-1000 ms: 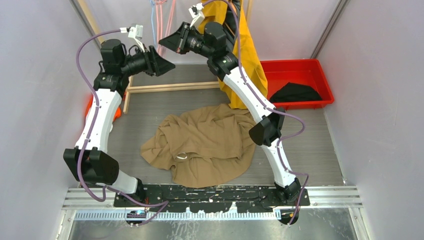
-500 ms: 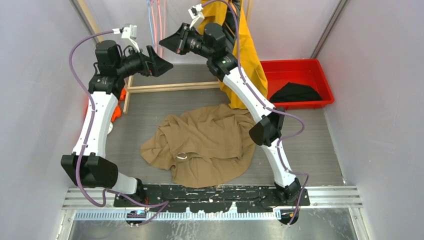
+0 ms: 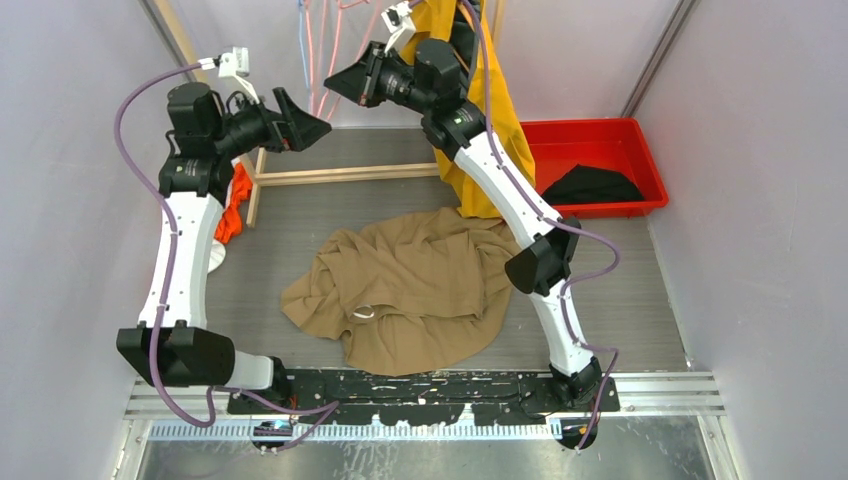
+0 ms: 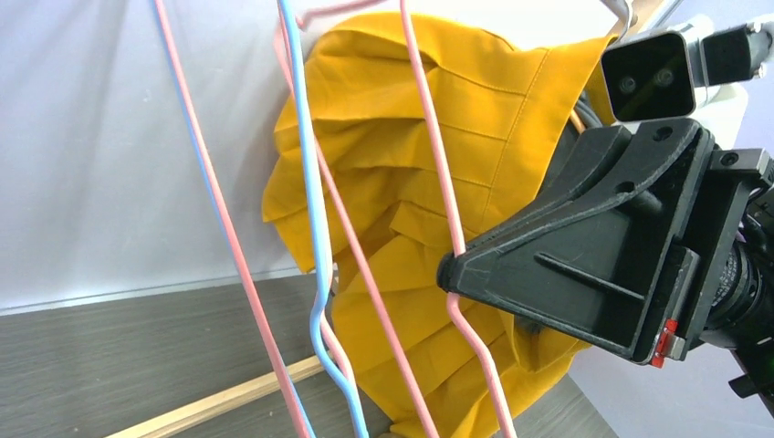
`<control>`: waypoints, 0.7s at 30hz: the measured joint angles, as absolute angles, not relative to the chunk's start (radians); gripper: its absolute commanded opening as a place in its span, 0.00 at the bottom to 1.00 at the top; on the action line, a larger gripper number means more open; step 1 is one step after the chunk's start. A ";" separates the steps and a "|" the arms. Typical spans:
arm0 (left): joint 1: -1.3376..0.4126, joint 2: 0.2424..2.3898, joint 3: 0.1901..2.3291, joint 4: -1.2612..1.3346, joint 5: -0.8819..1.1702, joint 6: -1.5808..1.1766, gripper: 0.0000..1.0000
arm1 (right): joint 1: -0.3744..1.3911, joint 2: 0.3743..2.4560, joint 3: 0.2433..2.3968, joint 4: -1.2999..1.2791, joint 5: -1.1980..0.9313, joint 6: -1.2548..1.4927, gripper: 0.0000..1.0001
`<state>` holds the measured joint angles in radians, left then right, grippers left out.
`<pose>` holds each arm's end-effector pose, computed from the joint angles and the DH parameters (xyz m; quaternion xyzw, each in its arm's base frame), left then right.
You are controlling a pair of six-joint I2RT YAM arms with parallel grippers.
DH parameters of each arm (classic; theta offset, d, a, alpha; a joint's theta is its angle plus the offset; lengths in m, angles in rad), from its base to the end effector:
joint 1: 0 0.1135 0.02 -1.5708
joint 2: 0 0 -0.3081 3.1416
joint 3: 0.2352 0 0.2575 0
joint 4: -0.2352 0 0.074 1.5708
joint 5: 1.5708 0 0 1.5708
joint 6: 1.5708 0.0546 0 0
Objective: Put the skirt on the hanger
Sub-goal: Pick up the hanger from the clothesline.
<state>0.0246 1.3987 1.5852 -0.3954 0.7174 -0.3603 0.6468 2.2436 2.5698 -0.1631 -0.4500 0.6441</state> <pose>0.3156 -0.0281 0.4986 0.0778 0.7564 -0.3674 0.5356 0.4258 0.3513 0.5115 -0.1709 0.6306 0.5624 0.5068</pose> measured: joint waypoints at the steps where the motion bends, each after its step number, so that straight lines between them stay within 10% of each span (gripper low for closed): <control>1: 0.030 1.391 1.585 -0.395 0.717 -0.363 0.99 | 0.647 2.238 2.567 -0.166 -0.449 0.641 0.01; 21: 0.085 1.326 1.541 -0.381 0.713 -0.443 0.99 | 0.637 2.178 2.529 -0.170 -0.529 0.576 0.01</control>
